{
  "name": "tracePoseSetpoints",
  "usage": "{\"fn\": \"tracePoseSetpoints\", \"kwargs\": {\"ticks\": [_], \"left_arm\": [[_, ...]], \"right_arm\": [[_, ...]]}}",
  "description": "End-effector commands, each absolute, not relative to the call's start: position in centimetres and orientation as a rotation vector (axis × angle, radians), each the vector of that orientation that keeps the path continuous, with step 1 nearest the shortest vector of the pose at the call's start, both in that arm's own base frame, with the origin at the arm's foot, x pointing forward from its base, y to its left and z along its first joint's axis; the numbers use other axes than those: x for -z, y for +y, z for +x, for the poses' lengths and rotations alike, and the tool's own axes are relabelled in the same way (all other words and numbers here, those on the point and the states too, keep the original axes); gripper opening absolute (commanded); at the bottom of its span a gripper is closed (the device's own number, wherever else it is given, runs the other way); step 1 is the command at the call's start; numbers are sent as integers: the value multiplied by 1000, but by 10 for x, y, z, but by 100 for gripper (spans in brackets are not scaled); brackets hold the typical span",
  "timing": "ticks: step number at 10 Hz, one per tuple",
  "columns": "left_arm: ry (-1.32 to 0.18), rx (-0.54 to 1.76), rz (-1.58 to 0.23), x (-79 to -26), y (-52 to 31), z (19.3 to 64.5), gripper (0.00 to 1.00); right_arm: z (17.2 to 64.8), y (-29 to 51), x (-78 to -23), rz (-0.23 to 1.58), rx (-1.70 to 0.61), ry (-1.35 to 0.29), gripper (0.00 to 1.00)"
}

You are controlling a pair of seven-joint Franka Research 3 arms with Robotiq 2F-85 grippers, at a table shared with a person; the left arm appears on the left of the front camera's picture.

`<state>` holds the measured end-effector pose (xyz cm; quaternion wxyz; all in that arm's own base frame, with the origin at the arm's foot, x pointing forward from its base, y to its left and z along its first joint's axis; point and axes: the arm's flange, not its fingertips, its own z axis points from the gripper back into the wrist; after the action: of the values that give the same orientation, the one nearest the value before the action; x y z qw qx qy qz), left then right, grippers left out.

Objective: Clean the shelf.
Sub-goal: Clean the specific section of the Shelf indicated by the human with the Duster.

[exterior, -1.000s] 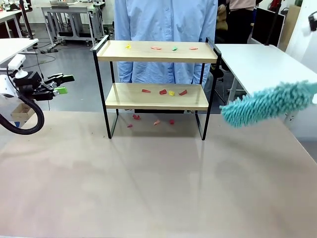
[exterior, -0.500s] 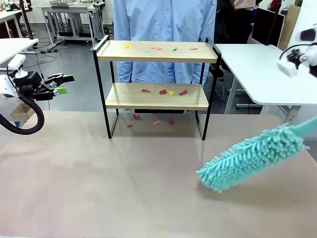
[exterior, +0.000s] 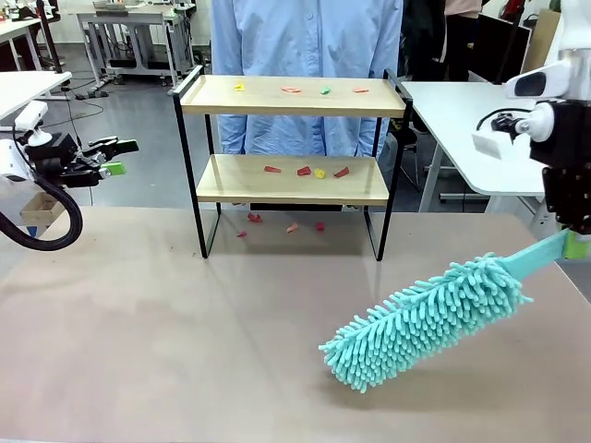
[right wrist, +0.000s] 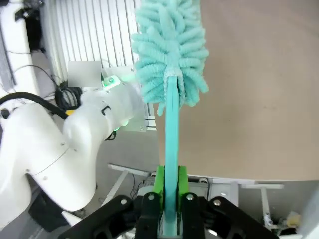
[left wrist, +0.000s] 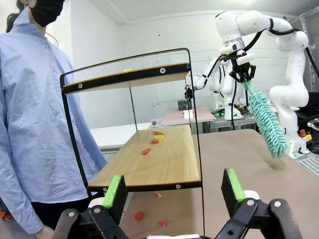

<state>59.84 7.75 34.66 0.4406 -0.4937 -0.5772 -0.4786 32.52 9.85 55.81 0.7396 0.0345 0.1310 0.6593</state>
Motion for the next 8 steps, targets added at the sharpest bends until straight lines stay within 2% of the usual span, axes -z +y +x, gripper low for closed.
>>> {"fn": "tracePoseSetpoints", "kwargs": {"ticks": [1, 8], "left_arm": [[-1432, 1196, -1224, -349, 78, 597, 100], [-1432, 1196, -1224, -349, 78, 597, 100]], "right_arm": [[321, 93, -566, 46, -1446, 274, 13], [321, 93, -566, 46, -1446, 274, 13]]}}
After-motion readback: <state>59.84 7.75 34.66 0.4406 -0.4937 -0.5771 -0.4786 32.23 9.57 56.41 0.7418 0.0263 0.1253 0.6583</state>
